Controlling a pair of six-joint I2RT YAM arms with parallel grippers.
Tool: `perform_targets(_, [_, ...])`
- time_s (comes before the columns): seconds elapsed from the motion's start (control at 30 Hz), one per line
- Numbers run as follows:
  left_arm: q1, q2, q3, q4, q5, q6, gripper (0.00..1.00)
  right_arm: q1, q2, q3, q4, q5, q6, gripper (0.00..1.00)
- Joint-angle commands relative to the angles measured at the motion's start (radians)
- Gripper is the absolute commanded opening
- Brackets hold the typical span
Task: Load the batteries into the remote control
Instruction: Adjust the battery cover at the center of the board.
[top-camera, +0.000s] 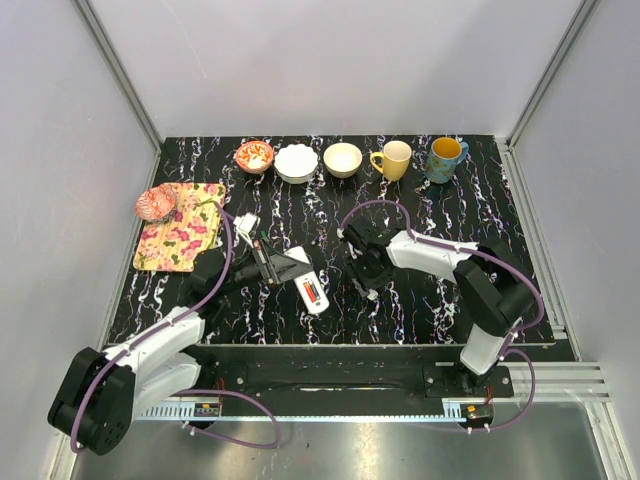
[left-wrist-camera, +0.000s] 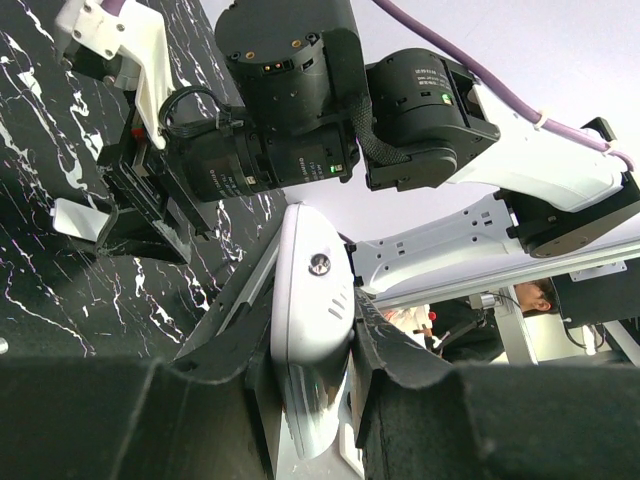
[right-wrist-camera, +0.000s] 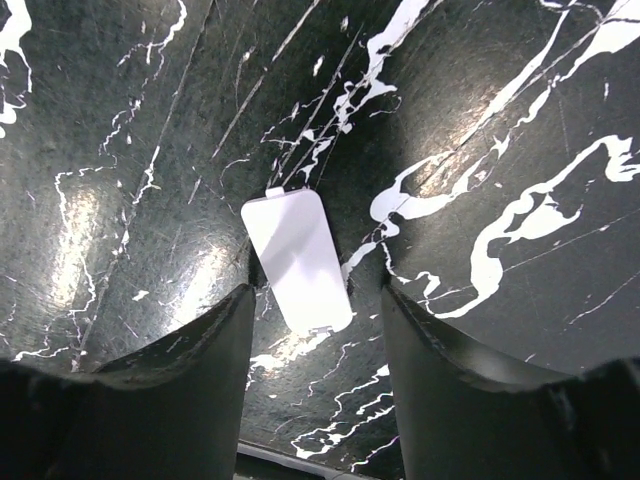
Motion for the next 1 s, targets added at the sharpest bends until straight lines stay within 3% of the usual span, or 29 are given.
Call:
perform_targets(0.0, [0.005, 0.004, 0.002, 0.084, 0.02, -0.003, 0.0, 0.008, 0.007, -0.002, 0.024, -0.011, 0.022, 0.57])
perform_targets(0.27, [0.004, 0.008, -0.004, 0.098, 0.015, -0.009, 0.0, 0.008, 0.022, -0.025, 0.076, 0.002, 0.141, 0.42])
perform_targets(0.4, [0.002, 0.007, -0.01, 0.099, 0.012, -0.015, 0.0, 0.008, 0.036, -0.023, 0.104, -0.007, 0.216, 0.4])
perform_targets(0.67, [0.002, 0.002, -0.014, 0.096, 0.011, -0.016, 0.0, 0.008, 0.053, -0.011, 0.155, -0.018, 0.342, 0.55])
perform_targets(0.97, [0.004, -0.001, -0.019, 0.098, 0.006, -0.015, 0.0, 0.008, 0.032, -0.002, 0.066, 0.005, 0.2, 0.58])
